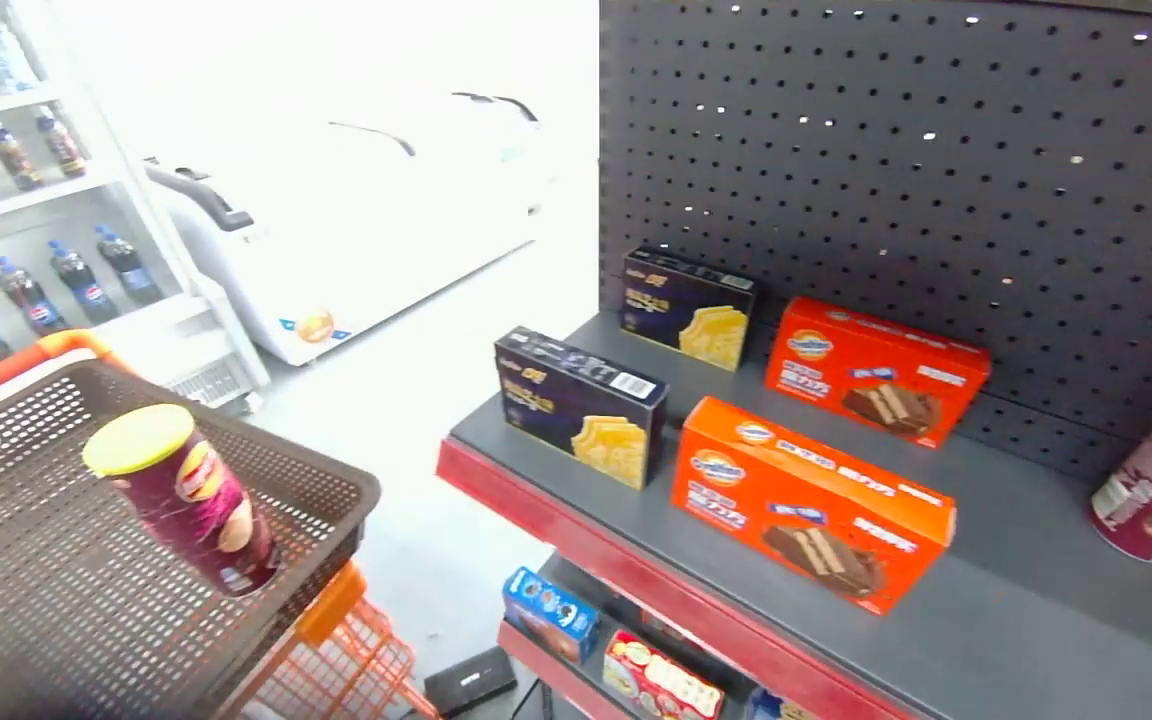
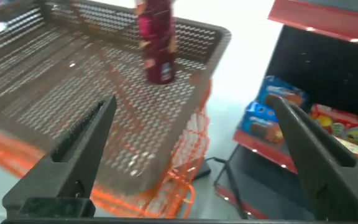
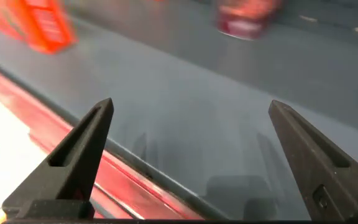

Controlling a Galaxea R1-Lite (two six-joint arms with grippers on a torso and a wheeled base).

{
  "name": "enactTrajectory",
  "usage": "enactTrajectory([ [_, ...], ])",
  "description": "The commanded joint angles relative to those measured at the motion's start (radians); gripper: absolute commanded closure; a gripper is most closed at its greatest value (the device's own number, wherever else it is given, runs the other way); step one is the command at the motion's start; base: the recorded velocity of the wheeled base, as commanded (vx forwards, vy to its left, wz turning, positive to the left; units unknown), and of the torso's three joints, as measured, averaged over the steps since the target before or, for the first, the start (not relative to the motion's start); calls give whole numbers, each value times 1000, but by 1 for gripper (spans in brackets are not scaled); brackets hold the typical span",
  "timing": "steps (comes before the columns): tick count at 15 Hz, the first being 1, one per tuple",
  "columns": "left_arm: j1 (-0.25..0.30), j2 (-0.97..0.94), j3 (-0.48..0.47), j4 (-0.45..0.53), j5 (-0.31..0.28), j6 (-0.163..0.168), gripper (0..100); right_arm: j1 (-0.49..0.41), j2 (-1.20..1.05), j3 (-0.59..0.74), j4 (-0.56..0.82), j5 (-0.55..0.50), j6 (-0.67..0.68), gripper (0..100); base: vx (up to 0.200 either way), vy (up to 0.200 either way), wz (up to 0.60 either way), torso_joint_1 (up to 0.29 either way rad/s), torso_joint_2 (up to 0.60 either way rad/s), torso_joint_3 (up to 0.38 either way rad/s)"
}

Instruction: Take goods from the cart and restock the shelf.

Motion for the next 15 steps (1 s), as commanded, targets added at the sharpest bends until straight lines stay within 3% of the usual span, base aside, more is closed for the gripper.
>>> enactTrajectory([
  [1, 0, 0, 0, 0, 0, 0, 0, 0, 0, 0, 0, 0, 0, 0, 0, 0, 600, 7, 2, -2],
  [3, 0, 1, 0, 0, 0, 0, 0, 0, 0, 0, 0, 0, 0, 0, 0, 0, 600, 5, -2, 2],
  [11, 0, 0, 0, 0, 5, 1, 0, 0, 0, 0, 0, 0, -2, 0, 0, 0, 0, 0, 0, 0],
  [12, 2, 0, -15, 3, -3, 11, 0, 0, 0, 0, 0, 0, -2, 0, 0, 0, 0, 0, 0, 0],
  [14, -15, 127, -112, 35, -47, 67, 0, 0, 0, 0, 0, 0, -2, 0, 0, 0, 0, 0, 0, 0],
  [15, -18, 190, -155, 43, -60, 67, 0, 0, 0, 0, 0, 0, -2, 0, 0, 0, 0, 0, 0, 0],
])
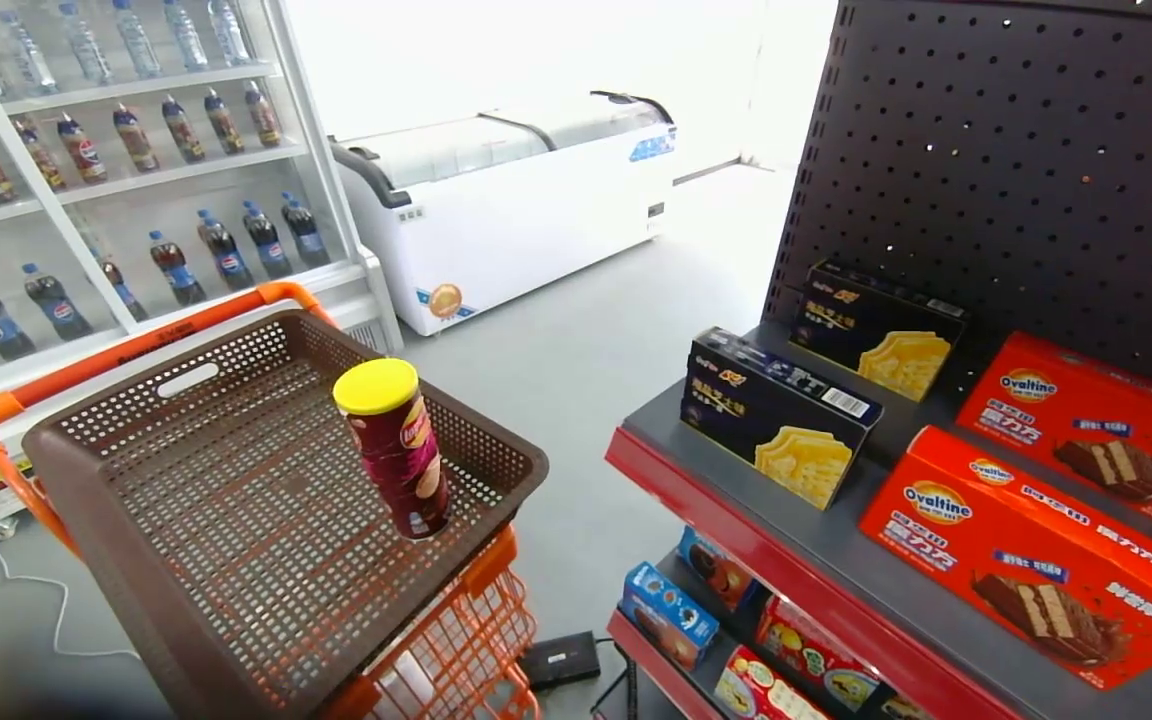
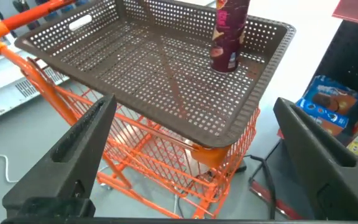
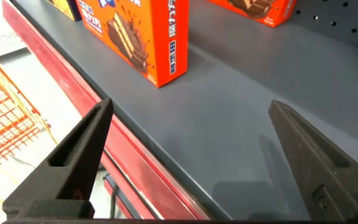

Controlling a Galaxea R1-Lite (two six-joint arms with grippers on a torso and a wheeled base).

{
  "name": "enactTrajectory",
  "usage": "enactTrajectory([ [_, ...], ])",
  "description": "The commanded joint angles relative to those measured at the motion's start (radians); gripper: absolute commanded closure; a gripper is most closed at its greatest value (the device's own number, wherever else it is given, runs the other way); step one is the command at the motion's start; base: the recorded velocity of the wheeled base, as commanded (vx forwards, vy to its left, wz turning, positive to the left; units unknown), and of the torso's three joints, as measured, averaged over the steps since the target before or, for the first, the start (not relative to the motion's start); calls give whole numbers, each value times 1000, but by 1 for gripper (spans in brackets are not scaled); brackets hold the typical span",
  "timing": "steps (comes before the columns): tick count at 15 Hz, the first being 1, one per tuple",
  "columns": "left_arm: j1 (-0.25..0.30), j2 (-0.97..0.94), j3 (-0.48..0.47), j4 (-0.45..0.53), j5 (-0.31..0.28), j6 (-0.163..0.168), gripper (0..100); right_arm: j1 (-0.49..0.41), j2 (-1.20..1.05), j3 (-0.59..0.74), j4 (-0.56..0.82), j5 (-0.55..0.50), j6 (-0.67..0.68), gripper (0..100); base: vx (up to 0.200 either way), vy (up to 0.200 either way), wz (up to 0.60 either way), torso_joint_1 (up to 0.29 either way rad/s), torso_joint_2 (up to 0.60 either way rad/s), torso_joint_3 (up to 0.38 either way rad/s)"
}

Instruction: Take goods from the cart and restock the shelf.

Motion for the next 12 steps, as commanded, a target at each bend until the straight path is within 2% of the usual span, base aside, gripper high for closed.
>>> enactTrajectory([
  [1, -19, 292, -146, 22, -47, 18, 0, 0, 0, 0, 0, 1, 0, 0, 0, 0, 0, 0, 0, 0],
  [4, -20, 595, -274, 5, -64, 18, 0, 0, 0, 0, 0, 1, 0, 0, 0, 0, 0, 0, 0, 0],
  [5, -33, 696, -304, -13, -67, 18, 0, 0, 0, 0, 0, 1, 0, 0, 0, 0, 0, 0, 0, 0],
  [6, -74, 753, -308, -43, -76, 18, 0, 0, 0, 0, 0, 1, 0, 0, 0, 0, 0, 0, 0, 0],
  [7, -118, 868, -297, -142, -94, 21, 0, 0, 0, 0, 0, 1, 0, 0, 0, 0, 0, 0, 0, 0],
  [8, -137, 906, -294, -185, -93, 21, 0, 0, 0, 0, 0, 1, 0, 0, 0, 0, 0, 0, 0, 0],
  [9, -174, 999, -297, -302, -91, 20, 0, 0, 0, 0, 0, 1, 0, 0, 0, 0, 0, 0, 0, 0],
  [10, -184, 1115, -294, -458, -85, 32, 0, 0, 0, 0, 0, 1, 0, 0, 0, 0, 0, 0, 0, 0],
  [12, -178, 1283, -297, -635, -50, 67, 0, 0, 0, 0, 0, 1, 0, 0, 0, 0, 0, 0, 0, 0],
])
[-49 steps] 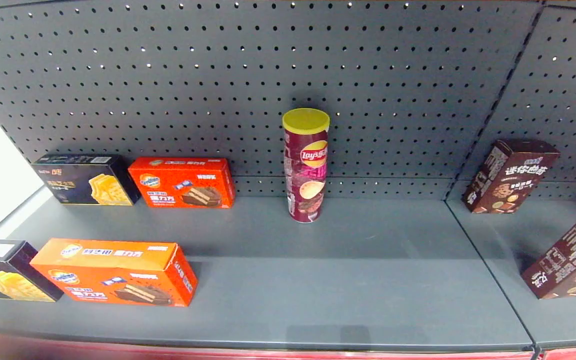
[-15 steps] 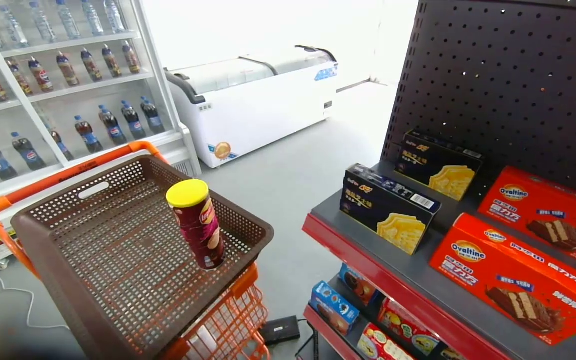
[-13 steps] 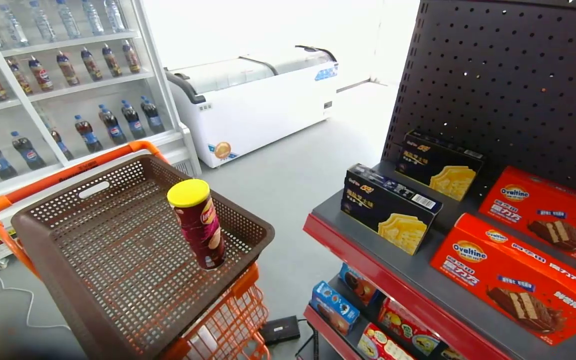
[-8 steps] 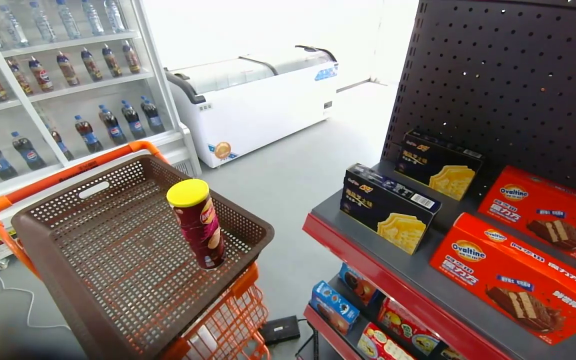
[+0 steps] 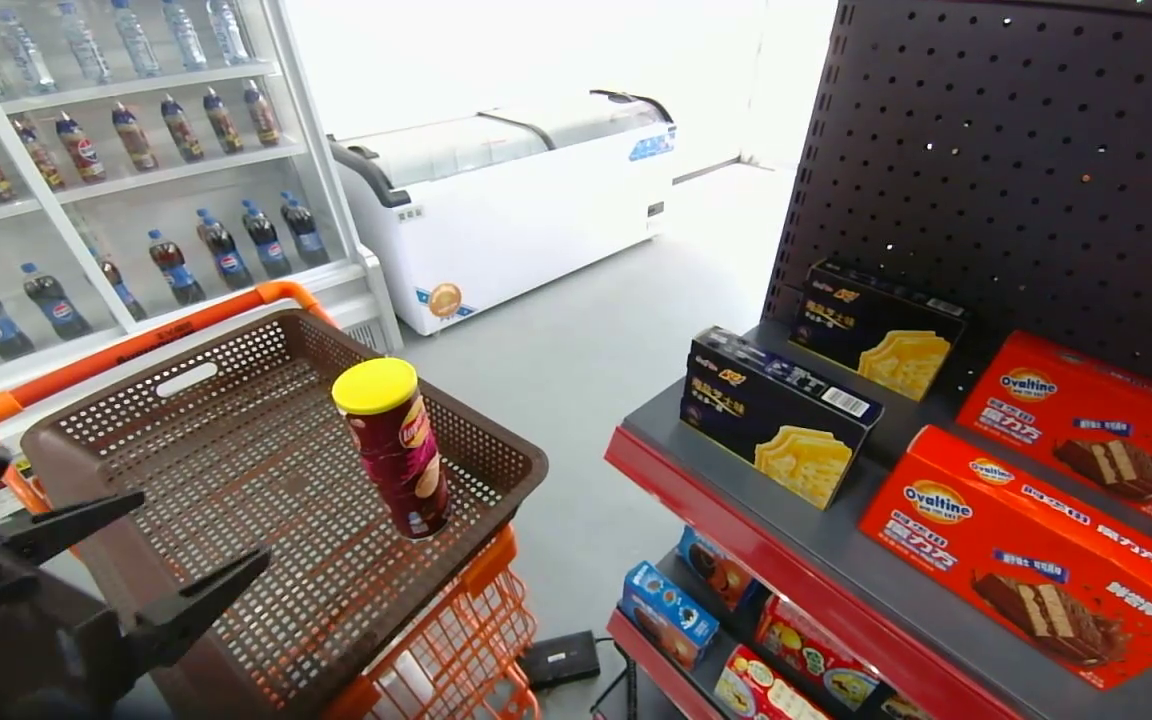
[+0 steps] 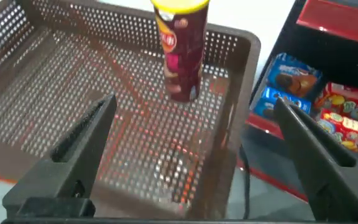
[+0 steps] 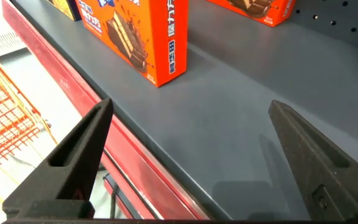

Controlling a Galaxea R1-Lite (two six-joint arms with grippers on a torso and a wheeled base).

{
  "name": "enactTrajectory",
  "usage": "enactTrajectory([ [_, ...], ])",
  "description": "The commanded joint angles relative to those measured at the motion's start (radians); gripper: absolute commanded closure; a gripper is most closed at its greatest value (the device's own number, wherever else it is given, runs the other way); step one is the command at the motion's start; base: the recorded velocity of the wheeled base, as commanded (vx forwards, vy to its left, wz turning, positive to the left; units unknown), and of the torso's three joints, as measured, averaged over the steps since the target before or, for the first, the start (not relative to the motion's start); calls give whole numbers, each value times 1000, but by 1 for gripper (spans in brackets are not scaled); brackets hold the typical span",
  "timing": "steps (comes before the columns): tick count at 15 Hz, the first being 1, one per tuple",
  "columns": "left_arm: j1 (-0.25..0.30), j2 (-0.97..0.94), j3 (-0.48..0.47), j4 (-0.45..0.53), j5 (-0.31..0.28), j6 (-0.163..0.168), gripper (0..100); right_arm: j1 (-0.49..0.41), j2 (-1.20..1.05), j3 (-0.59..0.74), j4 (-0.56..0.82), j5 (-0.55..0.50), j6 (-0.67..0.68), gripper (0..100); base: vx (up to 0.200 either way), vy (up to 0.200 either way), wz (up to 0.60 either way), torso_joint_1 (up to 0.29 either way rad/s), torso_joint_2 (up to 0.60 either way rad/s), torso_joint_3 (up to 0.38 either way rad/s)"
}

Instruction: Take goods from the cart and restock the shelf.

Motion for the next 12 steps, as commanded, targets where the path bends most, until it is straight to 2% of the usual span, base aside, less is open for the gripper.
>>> enactTrajectory([
  [1, -25, 315, -11, -202, 25, 27, 0, 0, 0, 0, 0, 0, 0, 0, 0, 0, 0, 0, 0, 0],
  [2, -23, 393, -13, -288, 25, 27, 0, 0, 0, 0, 0, 0, 0, 0, 0, 0, 0, 0, 0, 0],
  [7, -20, 608, -25, -519, 26, 22, 0, 0, 0, 0, 0, 0, 0, 0, 0, 0, 0, 0, 0, 0],
  [9, -22, 719, -26, -653, 26, 7, 0, 0, 0, 0, 0, 0, 0, 0, 0, 0, 0, 0, 0, 0],
  [12, -26, 831, -62, -762, 26, -1, 0, 0, 0, 0, 0, 0, 0, 0, 0, 0, 0, 0, 0, 0],
])
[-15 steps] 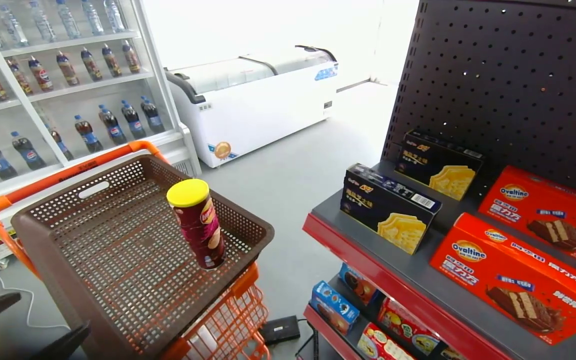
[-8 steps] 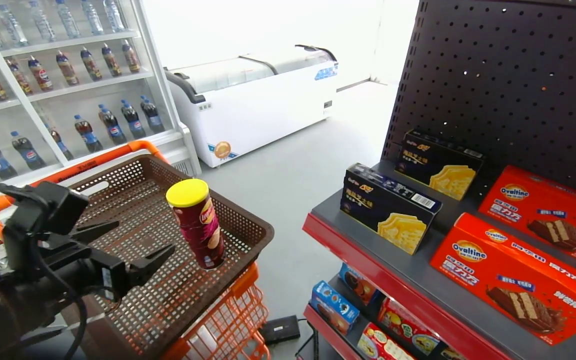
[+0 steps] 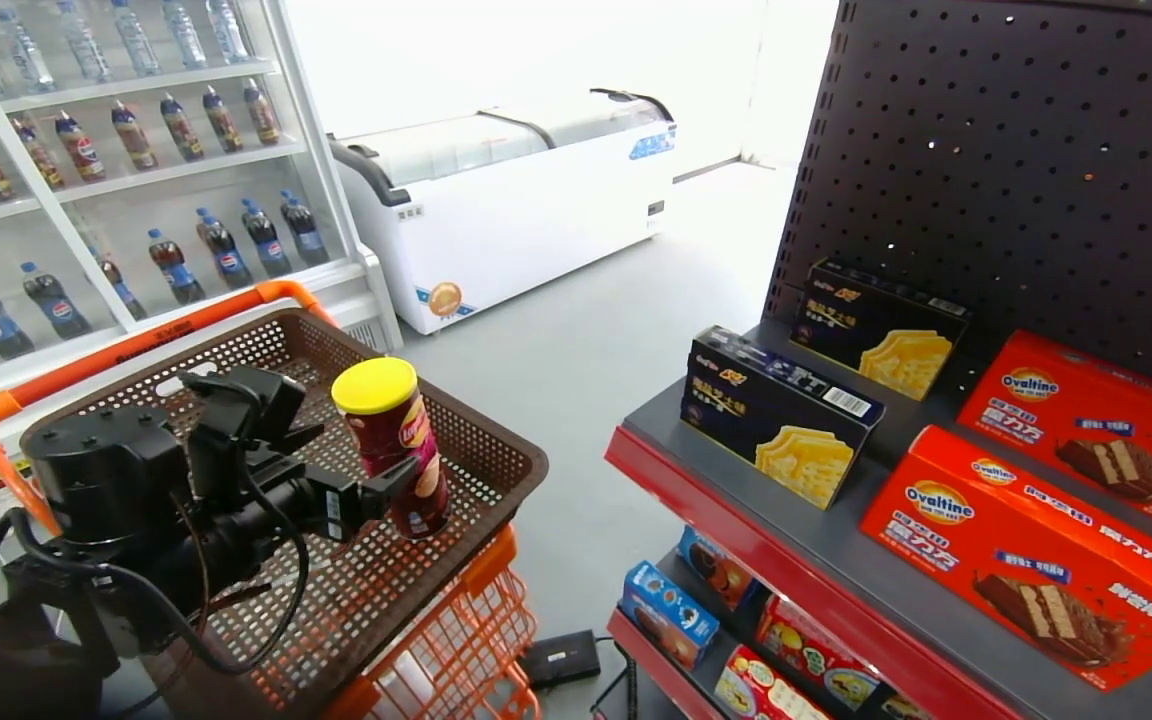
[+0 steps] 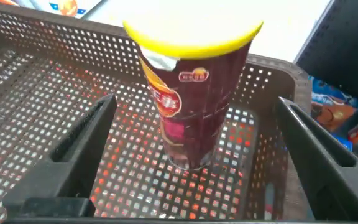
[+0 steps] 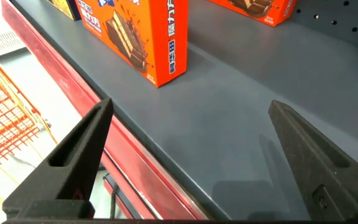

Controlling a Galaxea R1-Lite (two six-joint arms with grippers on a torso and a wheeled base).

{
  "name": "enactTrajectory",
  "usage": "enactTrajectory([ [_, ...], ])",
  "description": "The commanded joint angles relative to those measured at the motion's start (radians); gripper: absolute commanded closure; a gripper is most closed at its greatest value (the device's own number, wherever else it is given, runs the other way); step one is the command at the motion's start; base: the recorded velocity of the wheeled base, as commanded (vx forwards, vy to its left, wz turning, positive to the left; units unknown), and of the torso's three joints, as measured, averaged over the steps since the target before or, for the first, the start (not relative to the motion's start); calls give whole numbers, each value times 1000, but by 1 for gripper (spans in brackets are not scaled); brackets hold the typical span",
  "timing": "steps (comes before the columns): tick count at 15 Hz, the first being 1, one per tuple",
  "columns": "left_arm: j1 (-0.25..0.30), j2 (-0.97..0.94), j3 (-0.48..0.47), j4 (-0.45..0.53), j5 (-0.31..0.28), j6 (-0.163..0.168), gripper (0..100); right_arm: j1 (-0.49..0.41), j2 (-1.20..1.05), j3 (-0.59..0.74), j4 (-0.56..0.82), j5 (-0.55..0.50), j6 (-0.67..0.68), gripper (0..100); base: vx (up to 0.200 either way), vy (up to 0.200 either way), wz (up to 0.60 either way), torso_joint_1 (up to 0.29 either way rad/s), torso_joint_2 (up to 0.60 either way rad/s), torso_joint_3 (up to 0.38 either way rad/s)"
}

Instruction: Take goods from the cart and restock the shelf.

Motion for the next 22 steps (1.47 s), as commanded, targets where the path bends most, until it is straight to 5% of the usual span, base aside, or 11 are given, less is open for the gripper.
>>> enactTrajectory([
  [1, -2, 115, -29, -28, 0, -1, 0, 0, 0, 0, 0, 0, 0, 0, 0, 0, 0, 0, 0, 0],
  [12, -5, 322, -159, -165, 2, -1, 0, 0, 0, 0, 0, 0, 0, 0, 0, 0, 0, 0, 0, 0],
  [13, -5, 324, -165, -170, 2, -1, 100, 0, 0, 0, 0, 0, 0, 0, 0, 0, 0, 0, 0, 0],
  [17, -41, 296, -220, -153, 106, 9, 100, 0, 0, 0, 0, 0, 0, 0, 0, 0, 0, 0, 0, 0],
  [19, -58, 212, -225, -102, 96, 8, 100, 0, 0, 0, 0, 0, 0, 0, 0, 0, 0, 0, 0, 0],
  [21, -82, 83, -249, 67, 25, 6, 100, 0, 0, 0, 0, 0, 0, 0, 0, 0, 0, 0, 0, 0],
  [22, -85, -14, -256, 200, -59, 6, 100, 0, 0, 0, 0, 0, 0, 0, 0, 0, 0, 0, 0, 0],
])
